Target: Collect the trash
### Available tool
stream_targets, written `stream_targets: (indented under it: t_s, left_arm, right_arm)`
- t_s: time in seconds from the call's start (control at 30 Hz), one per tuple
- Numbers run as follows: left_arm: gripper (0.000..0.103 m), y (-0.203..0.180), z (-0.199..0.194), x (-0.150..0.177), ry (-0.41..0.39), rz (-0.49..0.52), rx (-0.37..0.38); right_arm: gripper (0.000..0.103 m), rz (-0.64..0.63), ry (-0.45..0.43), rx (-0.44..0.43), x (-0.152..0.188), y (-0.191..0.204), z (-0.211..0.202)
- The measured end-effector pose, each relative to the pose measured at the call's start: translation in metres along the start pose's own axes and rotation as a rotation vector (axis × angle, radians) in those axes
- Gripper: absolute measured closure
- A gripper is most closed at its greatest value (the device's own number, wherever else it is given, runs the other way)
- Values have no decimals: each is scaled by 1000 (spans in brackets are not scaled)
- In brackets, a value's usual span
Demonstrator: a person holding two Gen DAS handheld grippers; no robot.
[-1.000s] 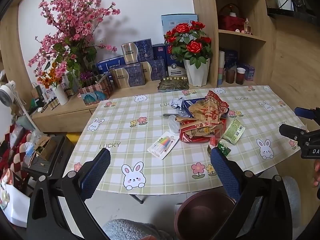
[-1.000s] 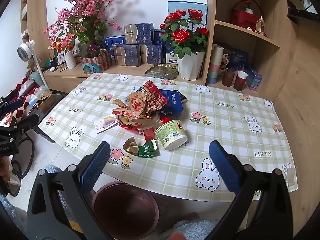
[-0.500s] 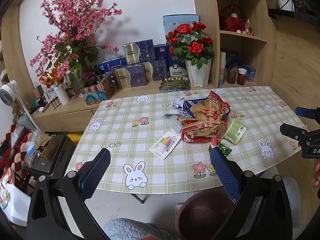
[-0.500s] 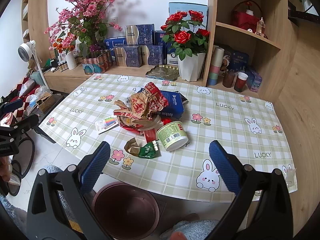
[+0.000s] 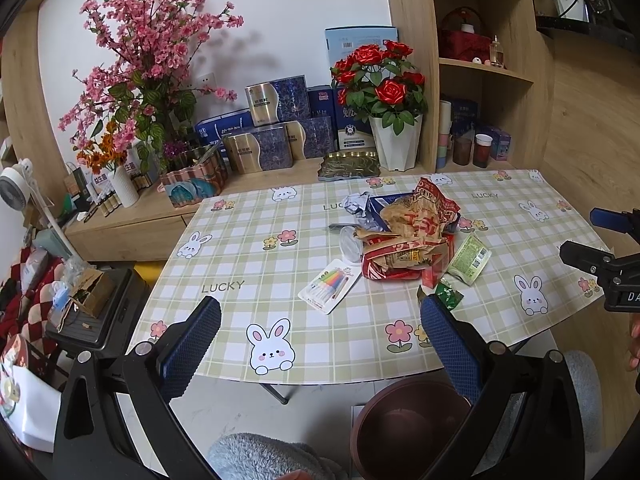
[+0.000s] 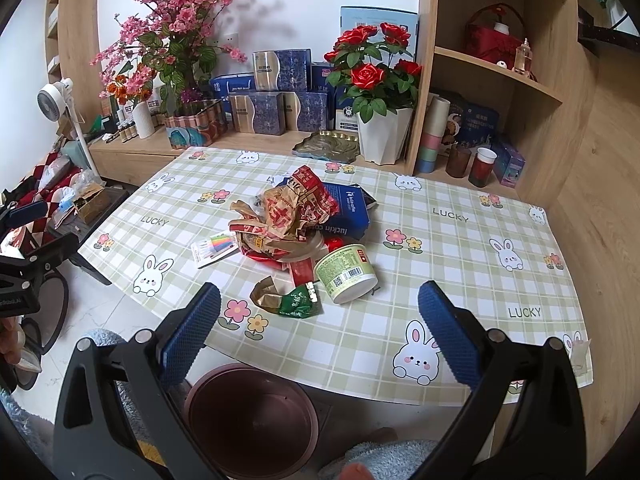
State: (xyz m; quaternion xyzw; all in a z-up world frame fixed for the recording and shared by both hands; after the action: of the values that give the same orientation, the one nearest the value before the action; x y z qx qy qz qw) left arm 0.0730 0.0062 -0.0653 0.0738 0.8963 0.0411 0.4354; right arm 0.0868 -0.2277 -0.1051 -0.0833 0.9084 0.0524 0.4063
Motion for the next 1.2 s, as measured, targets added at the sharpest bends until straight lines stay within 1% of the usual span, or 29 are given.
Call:
stream_targets:
  t_s: [0.77, 1.03, 1.2]
  left_arm:
    - [5, 1, 0, -1, 4, 1, 2]
    - [5, -3, 2, 8, 2, 6, 4]
    - [5, -3, 2, 7, 4, 5, 5]
  right_arm:
    - [6, -5, 0, 0, -1, 3, 0]
    - [6, -7, 1, 1, -2, 4, -1]
    - [6, -6, 0, 1, -1, 2, -1]
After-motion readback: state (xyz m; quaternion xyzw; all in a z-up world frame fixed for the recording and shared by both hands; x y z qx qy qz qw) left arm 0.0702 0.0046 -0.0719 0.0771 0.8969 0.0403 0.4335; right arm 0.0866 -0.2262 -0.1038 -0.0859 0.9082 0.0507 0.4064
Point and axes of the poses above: each gripper's, at about its wrist camera, not at the fingertips, and z roughly the way its jaws point, y to its left, x to its underside, the point moved 10 cm from there along z, roughly the way its jaws point, and after that the axes turned 1 degree about y, right-handed, at the moved point
